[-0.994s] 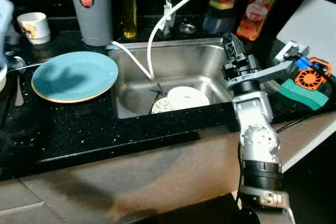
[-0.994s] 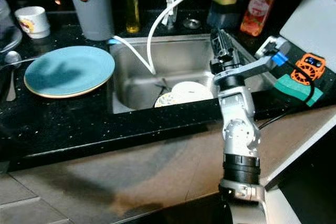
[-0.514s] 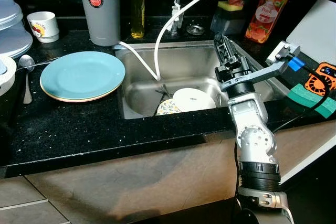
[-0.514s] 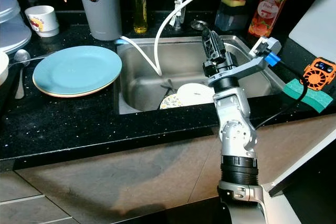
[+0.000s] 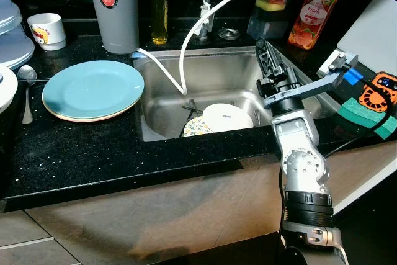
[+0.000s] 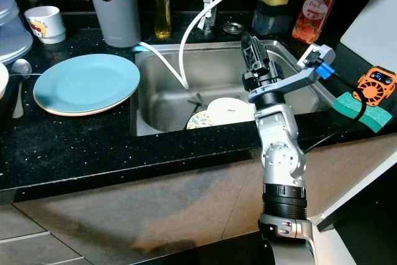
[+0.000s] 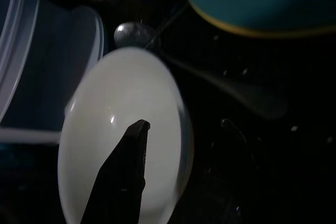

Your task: Kitchen organization

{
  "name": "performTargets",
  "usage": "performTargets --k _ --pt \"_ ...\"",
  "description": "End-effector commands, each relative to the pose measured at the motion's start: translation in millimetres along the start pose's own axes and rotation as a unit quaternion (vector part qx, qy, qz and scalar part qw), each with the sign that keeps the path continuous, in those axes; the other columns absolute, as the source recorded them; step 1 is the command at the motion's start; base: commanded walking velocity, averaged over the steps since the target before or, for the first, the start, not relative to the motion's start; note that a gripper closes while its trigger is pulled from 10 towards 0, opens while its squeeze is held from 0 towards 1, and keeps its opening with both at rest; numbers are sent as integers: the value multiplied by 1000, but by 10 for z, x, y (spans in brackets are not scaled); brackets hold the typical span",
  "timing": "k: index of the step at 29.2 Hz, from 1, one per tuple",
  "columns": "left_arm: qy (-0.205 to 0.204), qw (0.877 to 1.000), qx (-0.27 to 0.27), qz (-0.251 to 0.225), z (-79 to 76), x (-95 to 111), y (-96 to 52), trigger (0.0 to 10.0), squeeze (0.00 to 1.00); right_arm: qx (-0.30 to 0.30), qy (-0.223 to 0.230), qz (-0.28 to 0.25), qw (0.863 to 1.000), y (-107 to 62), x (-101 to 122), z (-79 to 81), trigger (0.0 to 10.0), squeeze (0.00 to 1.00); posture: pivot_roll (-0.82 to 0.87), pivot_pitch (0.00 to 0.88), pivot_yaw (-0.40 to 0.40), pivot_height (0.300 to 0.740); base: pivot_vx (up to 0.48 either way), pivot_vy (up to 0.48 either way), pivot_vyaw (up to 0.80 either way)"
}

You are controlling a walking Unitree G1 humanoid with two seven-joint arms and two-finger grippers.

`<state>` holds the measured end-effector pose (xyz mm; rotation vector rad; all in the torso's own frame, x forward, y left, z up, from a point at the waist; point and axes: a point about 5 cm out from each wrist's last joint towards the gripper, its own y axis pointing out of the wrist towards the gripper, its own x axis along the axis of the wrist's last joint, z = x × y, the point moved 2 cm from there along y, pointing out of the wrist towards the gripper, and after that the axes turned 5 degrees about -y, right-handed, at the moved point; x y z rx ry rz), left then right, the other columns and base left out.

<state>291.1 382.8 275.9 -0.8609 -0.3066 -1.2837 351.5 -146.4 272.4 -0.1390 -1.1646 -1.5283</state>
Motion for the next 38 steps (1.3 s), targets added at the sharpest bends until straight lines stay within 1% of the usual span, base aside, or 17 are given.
performTargets --k 1,2,3,4,6,11,14,17,20,28,29,30,31,32,34,35,38 --pt "-17 1000 -8 -22 -31 54 26 10000 0 -7 -2 0 1000 -23 21 -42 10000 0 202 9 -43 740 0 0 0" --pt "-27 999 -12 -44 -35 114 15 10000 0 -7 -2 0 1000 -21 22 -39 10000 0 201 9 -44 740 0 0 0" --pt "-27 999 -12 -44 -35 114 15 10000 0 -7 -2 0 1000 -21 22 -39 10000 0 201 9 -44 740 0 0 0" --pt "-30 998 -10 -62 -28 173 3 10000 0 -6 -2 0 1000 -19 24 -39 10000 0 201 8 -47 740 0 0 0" --pt "-26 998 -8 -61 -23 169 5 10000 0 -5 -2 1 1000 -16 24 -38 10000 0 202 8 -49 740 0 0 0" --pt "-23 999 24 18 -34 -122 131 10000 0 -3 -2 1 1000 -2 18 -26 10000 0 200 8 -48 740 0 0 0" --pt "-25 998 44 42 -28 -202 181 10000 0 -4 -2 1 1000 -4 21 -28 10000 0 200 8 -48 740 0 0 0" --pt "-35 997 49 47 -39 -229 214 10000 0 -4 -3 1 1000 -2 22 -29 10000 0 197 9 -50 740 0 0 0" --pt "-54 996 39 51 -134 -273 306 10000 0 -4 -3 1 1000 2 26 -28 10000 0 197 9 -50 740 0 0 0" --pt "-37 996 51 59 -175 -289 392 10000 0 -5 -6 -1 1000 11 48 -31 10000 0 186 10 -46 740 0 0 0" --pt "-35 997 49 58 -184 -282 401 8510 0 -5 -6 -2 1000 12 52 -30 10000 0 186 10 -46 740 0 0 0" --pt "-35 997 49 58 -184 -282 401 8510 0 -5 -6 -2 1000 12 52 -30 10000 0 186 10 -46 740 0 0 0" --pt "-33 997 48 56 -194 -275 408 6902 0 -6 -6 -2 1000 6 52 -33 10000 0 189 12 -48 740 0 0 0" --pt "-29 997 48 55 -199 -266 413 2863 0 -7 -6 -1 1000 1 51 -36 10000 0 185 13 -50 740 0 0 0" --pt "-26 997 49 55 -200 -261 415 2863 0 -7 -7 0 1000 -3 50 -38 10000 0 185 13 -50 740 0 0 0" --pt "-22 997 53 53 -198 -251 418 0 0 -8 -7 0 1000 -4 48 -39 10000 0 185 13 -50 740 0 0 0" --pt "-16 997 55 51 -199 -239 417 0 0 -7 -7 0 1000 -4 53 -38 10000 0 187 14 -51 740 0 0 0"
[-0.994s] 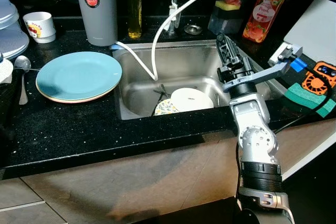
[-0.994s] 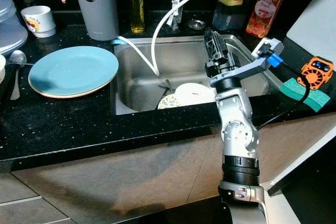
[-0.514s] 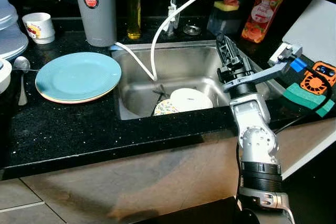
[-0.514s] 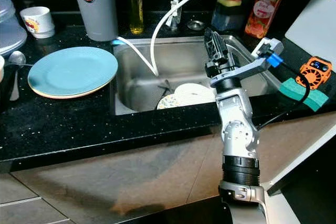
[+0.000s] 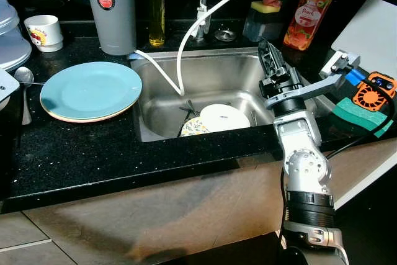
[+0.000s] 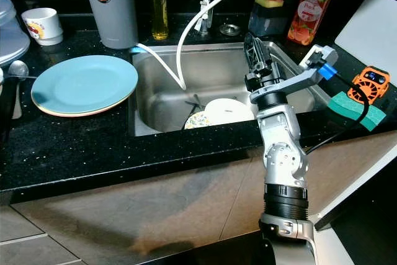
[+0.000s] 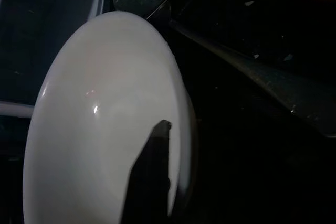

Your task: Kitchen organization

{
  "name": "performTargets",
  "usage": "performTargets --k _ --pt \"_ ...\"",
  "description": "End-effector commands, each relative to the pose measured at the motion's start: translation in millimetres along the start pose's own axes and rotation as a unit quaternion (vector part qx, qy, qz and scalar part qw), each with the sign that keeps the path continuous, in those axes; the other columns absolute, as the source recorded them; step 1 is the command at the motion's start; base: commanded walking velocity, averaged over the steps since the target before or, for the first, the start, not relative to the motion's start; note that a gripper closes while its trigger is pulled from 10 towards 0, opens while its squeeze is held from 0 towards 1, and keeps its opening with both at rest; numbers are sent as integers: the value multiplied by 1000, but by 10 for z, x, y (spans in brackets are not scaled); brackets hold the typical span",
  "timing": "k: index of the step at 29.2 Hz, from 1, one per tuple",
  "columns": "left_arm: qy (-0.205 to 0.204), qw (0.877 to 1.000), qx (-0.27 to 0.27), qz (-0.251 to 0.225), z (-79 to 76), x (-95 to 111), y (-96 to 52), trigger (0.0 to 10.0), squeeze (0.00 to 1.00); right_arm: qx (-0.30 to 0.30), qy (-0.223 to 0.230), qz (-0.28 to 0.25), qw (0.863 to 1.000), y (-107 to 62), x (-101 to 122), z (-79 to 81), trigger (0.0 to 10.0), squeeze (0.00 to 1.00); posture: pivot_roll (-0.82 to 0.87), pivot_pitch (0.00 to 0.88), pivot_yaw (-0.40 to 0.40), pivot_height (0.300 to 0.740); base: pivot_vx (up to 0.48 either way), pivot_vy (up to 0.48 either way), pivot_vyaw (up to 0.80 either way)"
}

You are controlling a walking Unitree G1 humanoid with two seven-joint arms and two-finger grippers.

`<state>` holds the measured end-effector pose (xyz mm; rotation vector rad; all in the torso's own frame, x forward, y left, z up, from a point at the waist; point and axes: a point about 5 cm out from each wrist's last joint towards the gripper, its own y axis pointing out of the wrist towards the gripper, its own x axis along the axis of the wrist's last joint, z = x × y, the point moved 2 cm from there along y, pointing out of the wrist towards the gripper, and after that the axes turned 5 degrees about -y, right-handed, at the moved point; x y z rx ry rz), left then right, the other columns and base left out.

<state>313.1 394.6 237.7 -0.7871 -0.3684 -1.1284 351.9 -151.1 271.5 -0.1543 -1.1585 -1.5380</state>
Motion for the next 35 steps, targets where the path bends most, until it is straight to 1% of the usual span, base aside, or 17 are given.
performTargets --k 1,12,13,15,16,17,19,20,22,23,24,27,28,29,30,32,35 --pt "8 1000 -6 -8 -84 41 48 0 0 0 -4 1 1000 11 28 0 10000 0 182 15 -52 740 0 0 0" --pt "26 998 51 -38 32 200 42 0 0 -2 -4 1 1000 8 20 -3 10000 0 178 17 -49 740 0 0 0" --pt "39 994 75 -63 71 305 35 10000 0 -2 -5 2 1000 7 21 -2 10000 0 177 18 -51 740 0 0 0" --pt "48 991 91 -81 95 380 26 10000 0 -2 -6 2 1000 7 20 0 10000 0 177 14 -47 740 0 0 0" --pt "71 985 110 -117 112 526 1 10000 0 -1 -6 2 1000 8 23 2 10000 0 181 12 -43 740 0 0 0" --pt "71 985 110 -117 112 526 1 10000 0 -1 -6 2 1000 8 23 2 10000 0 181 12 -43 740 0 0 0" --pt "121 961 135 -207 95 907 -94 10000 0 3 -4 4 1000 8 12 13 10000 0 184 14 -48 740 0 0 0" --pt "121 961 135 -207 95 907 -94 10000 0 3 -4 4 1000 8 12 13 10000 0 184 14 -48 740 0 0 0" --pt "143 943 143 -264 32 1145 -157 10000 0 15 -2 12 1000 6 -15 47 10000 0 174 7 -49 740 0 0 0" --pt "155 933 142 -292 -66 1269 -157 10000 0 34 3 23 999 -1 -49 97 10000 0 182 4 -47 740 0 0 0" --pt "155 933 142 -292 -66 1269 -157 10000 0 34 3 23 999 -1 -49 97 10000 0 182 4 -47 740 0 0 0" --pt "199 894 118 -384 -510 1679 -173 10000 0 100 10 62 993 -59 -183 307 10000 0 168 6 -49 740 0 0 0" --pt "199 894 118 -384 -510 1679 -173 10000 0 100 10 62 993 -59 -183 307 10000 0 168 6 -49 740 0 0 0" --pt "212 883 105 -404 -620 1759 -191 10000 0 117 9 69 991 -81 -208 361 10000 0 168 6 -49 740 0 0 0" --pt "212 883 105 -404 -620 1759 -191 10000 0 117 9 69 991 -81 -208 361 10000 0 168 6 -49 740 0 0 0" --pt "247 859 76 -442 -847 1918 -224 10000 0 148 -3 81 986 -119 -250 456 10000 0 167 3 -47 740 0 0 0" --pt "249 832 29 -495 -1143 2117 -309 10000 0 164 -9 96 982 -142 -326 522 10000 0 163 1 -43 740 0 0 0"
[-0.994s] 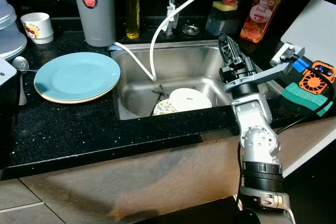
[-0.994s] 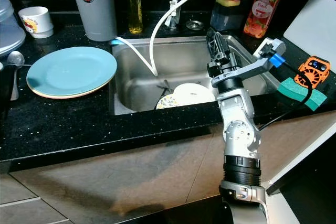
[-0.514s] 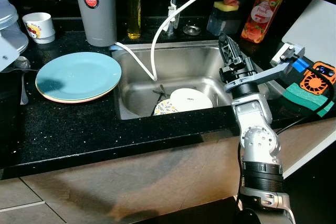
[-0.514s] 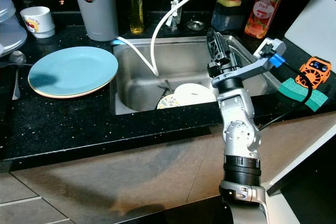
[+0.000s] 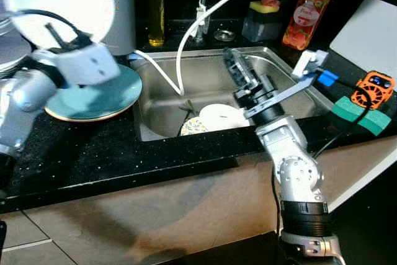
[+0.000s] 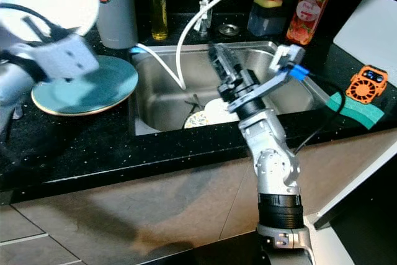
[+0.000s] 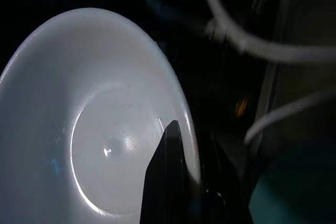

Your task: Kitchen organization

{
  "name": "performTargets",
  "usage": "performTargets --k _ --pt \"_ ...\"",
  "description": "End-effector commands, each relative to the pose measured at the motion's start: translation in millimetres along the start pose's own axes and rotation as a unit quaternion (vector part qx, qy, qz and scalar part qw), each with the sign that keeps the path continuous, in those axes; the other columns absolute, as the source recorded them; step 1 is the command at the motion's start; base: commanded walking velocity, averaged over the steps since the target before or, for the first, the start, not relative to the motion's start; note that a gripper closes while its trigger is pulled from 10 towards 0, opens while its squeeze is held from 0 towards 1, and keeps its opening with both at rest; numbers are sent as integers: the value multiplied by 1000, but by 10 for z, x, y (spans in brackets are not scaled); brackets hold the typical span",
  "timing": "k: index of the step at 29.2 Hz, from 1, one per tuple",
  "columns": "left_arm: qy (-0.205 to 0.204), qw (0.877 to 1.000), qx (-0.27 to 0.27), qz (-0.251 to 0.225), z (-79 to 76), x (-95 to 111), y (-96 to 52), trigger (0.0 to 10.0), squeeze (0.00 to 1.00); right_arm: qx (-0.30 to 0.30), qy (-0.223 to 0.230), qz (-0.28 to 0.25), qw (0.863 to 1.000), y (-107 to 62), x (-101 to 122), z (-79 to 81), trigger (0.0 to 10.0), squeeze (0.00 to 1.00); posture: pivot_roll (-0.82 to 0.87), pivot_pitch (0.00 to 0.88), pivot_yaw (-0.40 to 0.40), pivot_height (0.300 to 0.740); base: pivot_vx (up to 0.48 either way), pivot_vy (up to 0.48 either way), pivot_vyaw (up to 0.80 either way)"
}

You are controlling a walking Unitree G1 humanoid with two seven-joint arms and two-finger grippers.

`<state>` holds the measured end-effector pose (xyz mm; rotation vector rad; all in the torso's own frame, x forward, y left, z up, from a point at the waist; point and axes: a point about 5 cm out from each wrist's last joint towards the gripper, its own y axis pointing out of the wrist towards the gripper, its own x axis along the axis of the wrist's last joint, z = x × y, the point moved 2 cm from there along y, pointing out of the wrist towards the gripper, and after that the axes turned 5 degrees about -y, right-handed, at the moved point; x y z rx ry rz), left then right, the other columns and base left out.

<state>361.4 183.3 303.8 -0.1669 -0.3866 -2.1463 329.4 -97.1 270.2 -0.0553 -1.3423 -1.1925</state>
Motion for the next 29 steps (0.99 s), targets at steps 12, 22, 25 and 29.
performTargets --k 12,22,25,29 --pt "10 987 -70 -143 -498 617 248 10000 0 1 -47 51 998 20 -200 51 10000 0 158 0 -46 740 0 0 0" --pt "18 976 -109 -186 -793 814 212 10000 0 -32 -55 49 997 21 -191 -35 10000 0 149 0 -44 740 0 0 0" --pt "14 973 -112 -200 -863 880 178 10000 0 -61 -64 55 995 18 -206 -116 10000 0 148 0 -45 740 0 0 0" --pt "32 970 -108 -216 -915 938 160 10000 0 -118 -75 74 987 7 -249 -292 10000 0 150 0 -54 740 0 0 0"
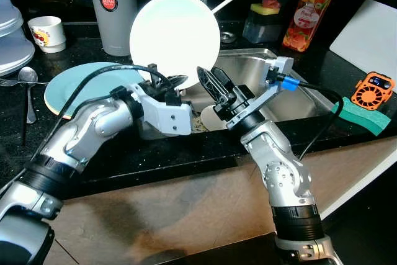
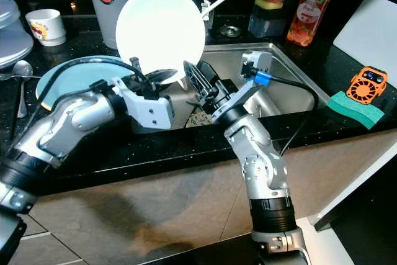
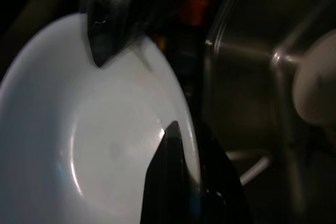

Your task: Kitchen organization

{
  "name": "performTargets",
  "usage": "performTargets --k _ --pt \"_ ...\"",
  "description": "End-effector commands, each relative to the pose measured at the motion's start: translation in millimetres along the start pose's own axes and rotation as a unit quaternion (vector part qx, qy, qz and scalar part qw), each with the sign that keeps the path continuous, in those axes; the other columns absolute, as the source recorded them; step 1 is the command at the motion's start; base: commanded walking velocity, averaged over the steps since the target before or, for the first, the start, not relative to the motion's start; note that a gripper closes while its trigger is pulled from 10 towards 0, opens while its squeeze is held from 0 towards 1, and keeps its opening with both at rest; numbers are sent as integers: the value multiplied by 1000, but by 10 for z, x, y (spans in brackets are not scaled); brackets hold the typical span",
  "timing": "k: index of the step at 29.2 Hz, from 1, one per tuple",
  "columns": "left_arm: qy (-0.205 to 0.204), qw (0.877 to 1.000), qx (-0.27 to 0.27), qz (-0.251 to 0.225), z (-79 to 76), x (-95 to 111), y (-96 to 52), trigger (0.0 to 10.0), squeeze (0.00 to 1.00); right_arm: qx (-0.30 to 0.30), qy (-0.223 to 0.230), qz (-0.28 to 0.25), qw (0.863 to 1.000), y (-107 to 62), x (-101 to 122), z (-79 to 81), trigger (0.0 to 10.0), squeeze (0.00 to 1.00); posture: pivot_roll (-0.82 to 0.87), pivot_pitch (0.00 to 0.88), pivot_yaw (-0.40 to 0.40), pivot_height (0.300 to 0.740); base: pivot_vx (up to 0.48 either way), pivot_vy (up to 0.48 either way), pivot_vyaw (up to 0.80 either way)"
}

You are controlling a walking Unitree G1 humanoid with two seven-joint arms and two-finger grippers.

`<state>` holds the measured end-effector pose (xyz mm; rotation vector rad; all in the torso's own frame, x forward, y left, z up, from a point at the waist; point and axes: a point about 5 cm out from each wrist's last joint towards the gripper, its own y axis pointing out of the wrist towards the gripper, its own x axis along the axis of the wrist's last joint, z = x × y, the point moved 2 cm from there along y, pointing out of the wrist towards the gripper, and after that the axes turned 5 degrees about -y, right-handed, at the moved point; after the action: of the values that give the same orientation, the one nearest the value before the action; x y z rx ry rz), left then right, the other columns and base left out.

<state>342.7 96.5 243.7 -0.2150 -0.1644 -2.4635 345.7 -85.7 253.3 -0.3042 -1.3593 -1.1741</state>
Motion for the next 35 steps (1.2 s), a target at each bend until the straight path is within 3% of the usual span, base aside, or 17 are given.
performTargets --k 1,5,10,12,13,14,21,22,27,28,29,30,33,34,35 --pt "40 996 -5 -77 -69 316 87 10000 0 -70 -4 17 997 -27 -61 -233 10000 0 152 0 -57 740 0 0 0" --pt "72 993 -5 -90 -146 375 126 10000 0 -105 18 41 993 -13 -143 -333 10000 0 154 0 -67 740 0 0 0" --pt "92 990 13 -105 -122 432 186 10000 0 -110 20 75 991 -4 -244 -341 10000 0 156 0 -70 740 0 0 0" --pt "92 990 15 -104 -116 427 196 10000 0 -113 18 82 990 -7 -269 -346 9490 0 151 0 -69 740 0 0 0" --pt "96 990 18 -100 -107 407 208 10000 0 -121 21 84 989 -11 -287 -365 2667 0 151 0 -69 740 0 0 0" --pt "98 990 19 -98 -105 399 211 10000 0 -125 21 81 989 -14 -285 -377 0 0 151 0 -69 740 0 0 0" --pt "100 991 24 -82 -128 346 214 10000 0 -134 25 73 988 -25 -269 -408 0 0 144 0 -67 740 0 0 0" --pt "97 992 27 -79 -128 334 217 10000 1000 -134 25 72 988 -25 -264 -408 0 0 144 0 -67 740 0 0 0" --pt "100 990 60 -73 -59 317 231 10000 1000 -130 25 66 989 -8 -231 -405 0 0 144 0 -67 740 0 0 0" --pt "103 991 58 -70 -72 303 223 10000 690 -131 25 63 989 -2 -222 -408 0 0 144 0 -67 740 0 0 0" --pt "103 991 58 -70 -72 303 223 10000 690 -131 25 63 989 -2 -222 -408 0 0 144 0 -67 740 0 0 0" --pt "105 990 55 -71 -97 288 190 10000 0 -136 23 56 989 4 -199 -424 0 0 144 0 -67 740 0 0 0" --pt "100 991 51 -67 -119 256 137 10000 0 -155 17 42 987 -2 -149 -487 0 0 144 0 -67 740 0 0 0" --pt "89 994 38 -55 -152 191 55 10000 0 -203 10 20 979 -31 -52 -660 0 0 153 0 -69 740 0 0 0" --pt "89 994 38 -55 -152 191 55 10000 0 -203 10 20 979 -31 -52 -660 0 0 153 0 -69 740 0 0 0"
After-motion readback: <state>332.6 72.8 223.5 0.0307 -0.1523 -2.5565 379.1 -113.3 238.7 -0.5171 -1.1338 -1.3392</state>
